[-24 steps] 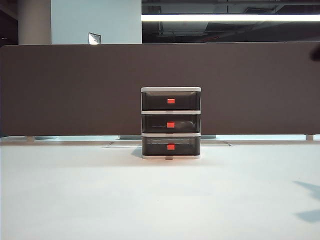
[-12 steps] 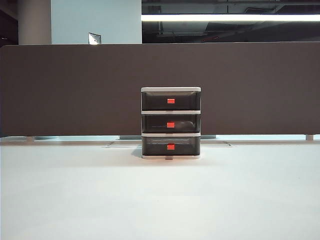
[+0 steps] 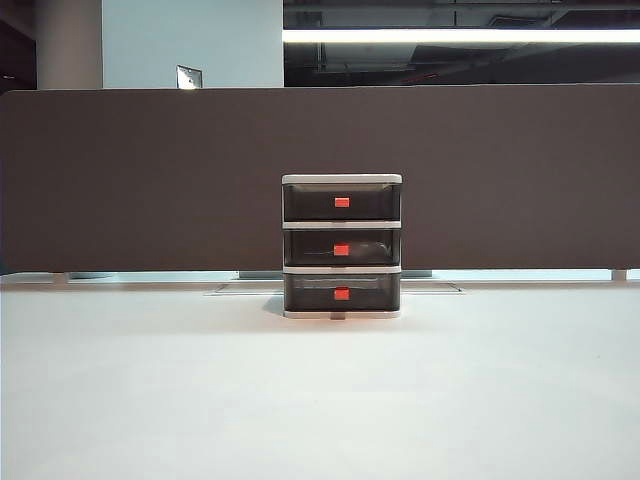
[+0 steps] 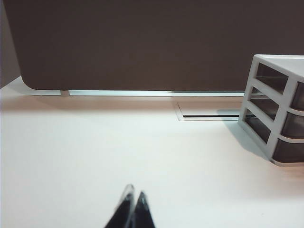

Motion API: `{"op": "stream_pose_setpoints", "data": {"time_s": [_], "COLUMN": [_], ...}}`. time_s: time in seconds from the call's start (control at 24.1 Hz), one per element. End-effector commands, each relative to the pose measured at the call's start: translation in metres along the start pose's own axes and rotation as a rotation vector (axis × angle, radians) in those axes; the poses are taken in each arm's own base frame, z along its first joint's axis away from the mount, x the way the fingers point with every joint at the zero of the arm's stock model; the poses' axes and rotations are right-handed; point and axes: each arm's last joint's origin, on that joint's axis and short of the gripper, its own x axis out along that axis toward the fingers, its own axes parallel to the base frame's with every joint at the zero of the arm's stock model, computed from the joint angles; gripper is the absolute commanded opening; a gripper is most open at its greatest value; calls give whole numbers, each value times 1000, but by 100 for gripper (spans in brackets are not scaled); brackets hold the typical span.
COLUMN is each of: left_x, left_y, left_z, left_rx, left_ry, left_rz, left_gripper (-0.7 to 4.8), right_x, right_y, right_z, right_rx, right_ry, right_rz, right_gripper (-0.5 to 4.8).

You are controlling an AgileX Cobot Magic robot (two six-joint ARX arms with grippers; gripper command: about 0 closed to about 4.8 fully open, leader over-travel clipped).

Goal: Pick up the earphone case on the table, open the lid, insert the wireless earphone on the table into it, close the lid, put the earphone case into the second layer of the drawer, and finally close the drawer.

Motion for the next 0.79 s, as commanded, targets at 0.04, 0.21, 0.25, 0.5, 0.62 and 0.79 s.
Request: {"op": "stream_pose_setpoints", "data": {"time_s": [0.04,0.21,0.25,0.5,0.62,0.79], "left_x": [0,0,0,0,0,0], "left_y": [0,0,0,0,0,0], "left_z": [1,1,1,1,1,1], "left_rx": [-2,-2,-2,-2,-2,-2], "left_ry": [-11,-11,-11,-11,-11,-11], "left_rz": [-2,-2,-2,-2,-2,-2], "left_gripper": [-5,-5,-5,-5,-5,-5], "right_x": [0,0,0,0,0,0], "right_y": [1,1,1,0,0,0], "right_z": [-1,-2,-3,-5,-5,-5], "right_rx": [-19,-20,-20,-21,-21,-21], "right_ry": [-4,8,16,38,40,40], "right_rz": [30,27,27,18,18,18], "right_gripper": [-1,-1,-1,-1,-1,-1]}}
